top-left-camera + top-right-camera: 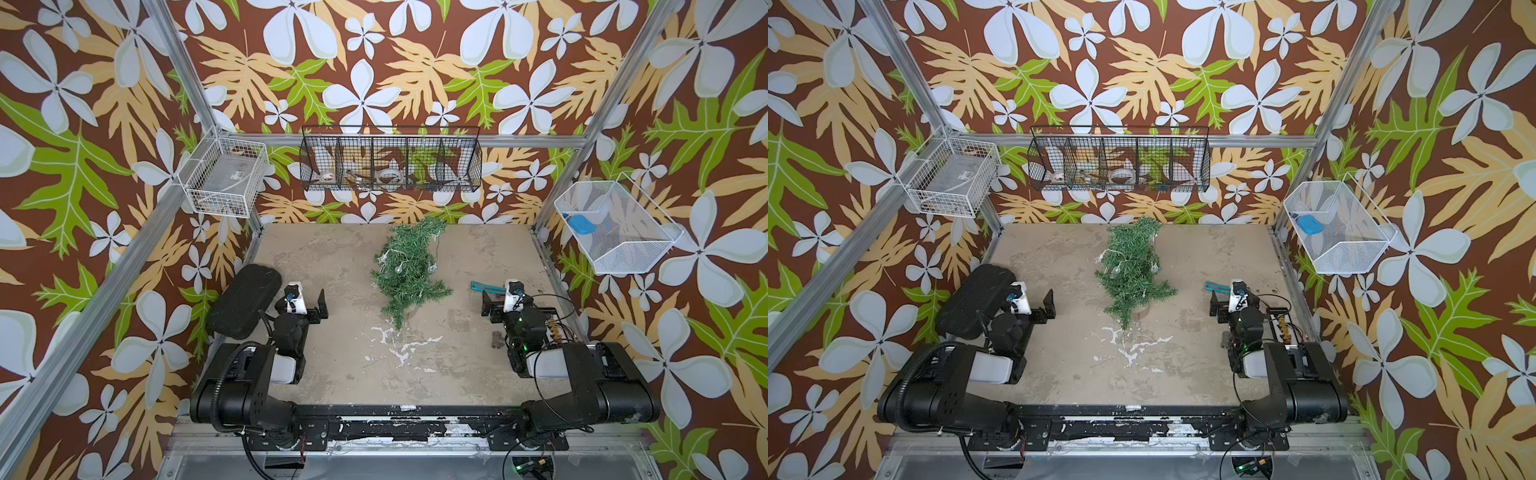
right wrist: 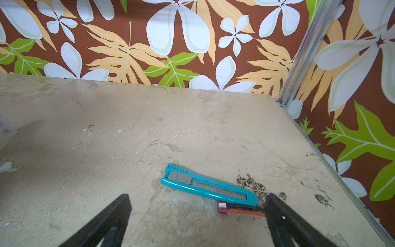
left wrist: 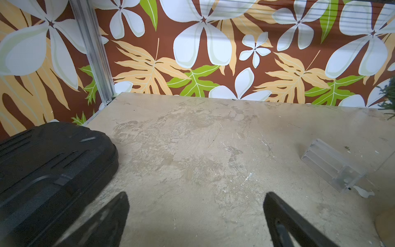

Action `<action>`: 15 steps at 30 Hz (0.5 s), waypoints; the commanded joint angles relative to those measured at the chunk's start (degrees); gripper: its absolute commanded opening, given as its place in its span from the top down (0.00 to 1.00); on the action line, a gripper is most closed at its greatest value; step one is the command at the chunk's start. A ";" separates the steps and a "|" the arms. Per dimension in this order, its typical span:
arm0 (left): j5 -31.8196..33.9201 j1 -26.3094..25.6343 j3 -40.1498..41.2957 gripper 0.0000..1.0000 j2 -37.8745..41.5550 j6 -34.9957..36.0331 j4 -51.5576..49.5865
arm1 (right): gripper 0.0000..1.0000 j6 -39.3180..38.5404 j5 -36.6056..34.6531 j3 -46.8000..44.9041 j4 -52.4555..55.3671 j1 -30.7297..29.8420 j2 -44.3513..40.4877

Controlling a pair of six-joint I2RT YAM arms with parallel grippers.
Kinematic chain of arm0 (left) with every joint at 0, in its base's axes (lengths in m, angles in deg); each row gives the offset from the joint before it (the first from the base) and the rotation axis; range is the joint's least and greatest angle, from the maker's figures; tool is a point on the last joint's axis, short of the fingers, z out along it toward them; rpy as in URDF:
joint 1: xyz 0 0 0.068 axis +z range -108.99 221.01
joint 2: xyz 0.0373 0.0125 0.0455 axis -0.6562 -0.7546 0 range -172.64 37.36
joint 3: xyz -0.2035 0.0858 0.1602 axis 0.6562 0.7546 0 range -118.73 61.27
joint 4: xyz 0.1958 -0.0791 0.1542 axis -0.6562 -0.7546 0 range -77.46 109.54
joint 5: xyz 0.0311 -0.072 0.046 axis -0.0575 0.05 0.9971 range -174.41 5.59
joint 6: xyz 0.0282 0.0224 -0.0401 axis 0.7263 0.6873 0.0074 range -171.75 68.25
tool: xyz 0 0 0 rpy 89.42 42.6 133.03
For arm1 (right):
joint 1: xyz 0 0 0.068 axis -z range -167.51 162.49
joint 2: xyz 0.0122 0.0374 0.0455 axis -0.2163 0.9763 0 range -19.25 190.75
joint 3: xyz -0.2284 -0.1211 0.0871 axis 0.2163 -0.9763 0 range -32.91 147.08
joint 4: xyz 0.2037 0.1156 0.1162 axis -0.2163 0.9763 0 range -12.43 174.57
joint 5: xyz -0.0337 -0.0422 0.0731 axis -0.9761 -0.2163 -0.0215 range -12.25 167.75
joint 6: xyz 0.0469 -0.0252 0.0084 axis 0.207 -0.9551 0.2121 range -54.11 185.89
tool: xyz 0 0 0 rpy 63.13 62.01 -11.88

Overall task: Remove string lights from the small christmas tree
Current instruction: Pick up the light string from the Christmas tree.

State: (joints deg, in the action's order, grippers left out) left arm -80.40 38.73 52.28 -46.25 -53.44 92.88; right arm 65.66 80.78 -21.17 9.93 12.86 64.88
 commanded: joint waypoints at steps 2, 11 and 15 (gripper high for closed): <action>-0.59 0.09 -0.22 0.00 -0.05 -0.50 0.75 | 0.00 0.12 0.32 0.21 -0.76 0.16 0.14; -0.53 0.09 -0.14 0.00 0.11 -0.51 0.79 | 0.00 0.23 0.66 0.21 -0.83 0.25 0.14; -0.55 0.07 -0.19 0.00 0.06 -0.50 0.75 | 0.00 0.23 0.66 0.21 -0.83 0.34 0.07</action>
State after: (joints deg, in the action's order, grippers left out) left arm -80.42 38.73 52.28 -46.25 -53.61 92.66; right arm 65.66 80.91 -21.17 9.93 13.18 64.88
